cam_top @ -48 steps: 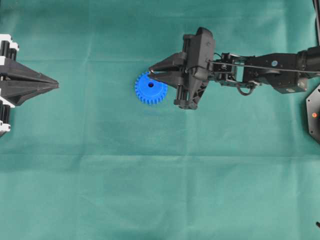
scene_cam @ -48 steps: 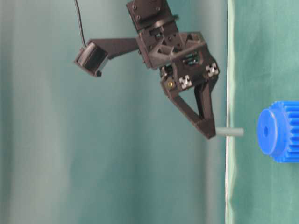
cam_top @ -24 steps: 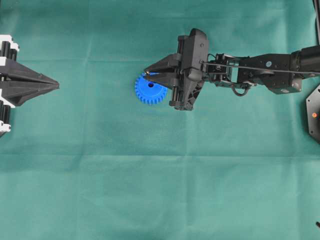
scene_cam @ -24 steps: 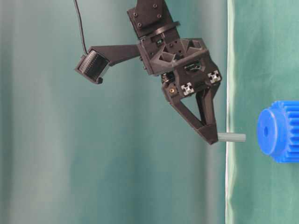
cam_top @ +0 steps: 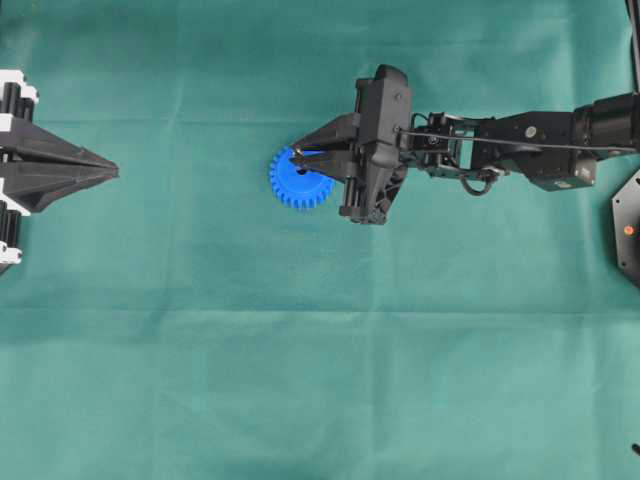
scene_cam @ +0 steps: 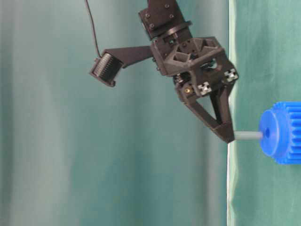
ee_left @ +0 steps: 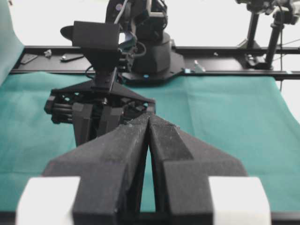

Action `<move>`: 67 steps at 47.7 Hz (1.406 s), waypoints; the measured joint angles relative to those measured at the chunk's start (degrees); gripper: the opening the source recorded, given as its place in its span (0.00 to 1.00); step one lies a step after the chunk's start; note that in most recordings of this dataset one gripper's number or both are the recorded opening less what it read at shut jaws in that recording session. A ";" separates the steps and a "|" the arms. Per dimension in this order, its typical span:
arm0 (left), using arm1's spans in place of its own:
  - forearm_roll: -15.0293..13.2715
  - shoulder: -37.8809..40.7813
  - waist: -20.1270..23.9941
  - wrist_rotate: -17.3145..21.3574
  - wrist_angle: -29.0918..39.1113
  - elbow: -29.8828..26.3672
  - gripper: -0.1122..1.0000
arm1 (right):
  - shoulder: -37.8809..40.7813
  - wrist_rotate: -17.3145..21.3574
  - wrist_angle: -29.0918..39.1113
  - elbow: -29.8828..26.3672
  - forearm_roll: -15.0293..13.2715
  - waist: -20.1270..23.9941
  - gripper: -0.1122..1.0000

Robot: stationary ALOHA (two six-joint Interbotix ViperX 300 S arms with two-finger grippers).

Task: Insert the shaft placed at a random location into the center hole of the medium gear at another random location.
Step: 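Align and lower the shaft into the gear's center hole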

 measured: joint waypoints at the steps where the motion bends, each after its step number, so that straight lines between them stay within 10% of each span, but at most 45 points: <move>1: 0.00 0.00 0.00 0.00 0.00 0.00 0.10 | 0.18 0.00 0.00 0.00 0.00 0.00 0.22; 67: 0.00 0.00 0.00 -0.18 0.00 0.00 0.10 | -0.70 -0.09 0.44 0.09 0.44 -0.09 0.22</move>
